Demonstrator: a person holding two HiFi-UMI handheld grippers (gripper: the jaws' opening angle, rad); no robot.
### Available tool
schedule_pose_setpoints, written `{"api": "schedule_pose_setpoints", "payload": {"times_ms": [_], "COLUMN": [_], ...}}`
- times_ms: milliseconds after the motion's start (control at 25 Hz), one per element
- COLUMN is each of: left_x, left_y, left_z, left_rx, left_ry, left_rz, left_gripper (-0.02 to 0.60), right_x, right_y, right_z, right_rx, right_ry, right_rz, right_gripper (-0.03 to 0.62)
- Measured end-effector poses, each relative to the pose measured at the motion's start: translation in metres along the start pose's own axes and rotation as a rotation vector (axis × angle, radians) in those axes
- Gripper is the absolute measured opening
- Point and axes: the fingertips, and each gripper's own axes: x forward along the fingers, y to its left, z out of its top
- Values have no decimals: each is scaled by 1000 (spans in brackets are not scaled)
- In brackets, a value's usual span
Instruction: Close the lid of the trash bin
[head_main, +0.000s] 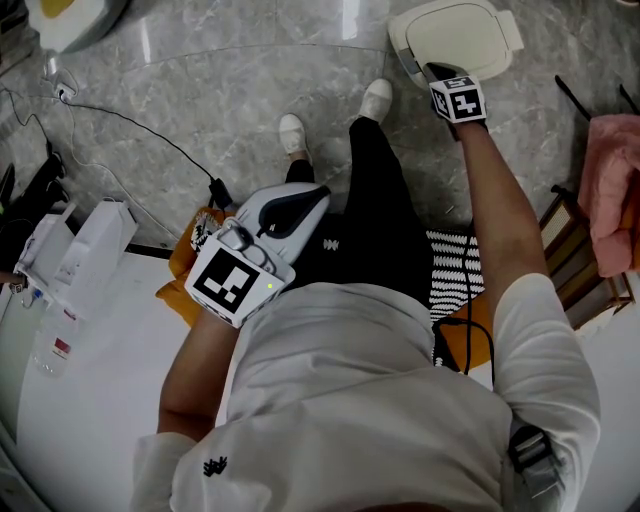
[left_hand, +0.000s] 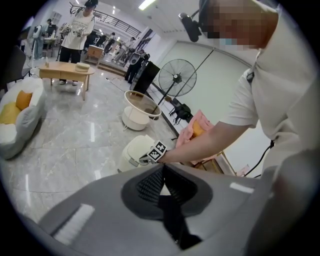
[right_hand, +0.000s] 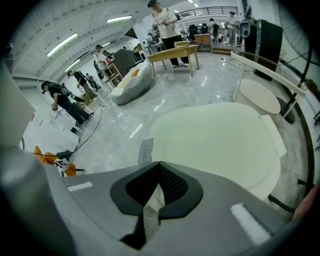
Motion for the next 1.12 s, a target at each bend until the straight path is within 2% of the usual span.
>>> {"api": "schedule_pose_setpoints", "payload": {"times_ms": [360, 720, 960, 1120], "left_x": [3, -6, -16, -30], "left_y": [6, 1, -9, -19], "left_z": [2, 9, 24, 29], "left_rx": [-13, 13, 74, 165], "left_ry": [-12, -19, -37, -70], "left_rz": [3, -10, -42, -85], "left_gripper": [57, 57, 58, 58], "right_x": [7, -9, -37, -72], "right_y": [-1, 7, 22, 58], "right_z": [-1, -1, 5, 11], "right_rx": [-28, -4, 19, -1], "right_ry": [18, 10, -28, -67], "right_rz": [3, -3, -13, 20], "right_gripper": [1, 2, 2, 2]}}
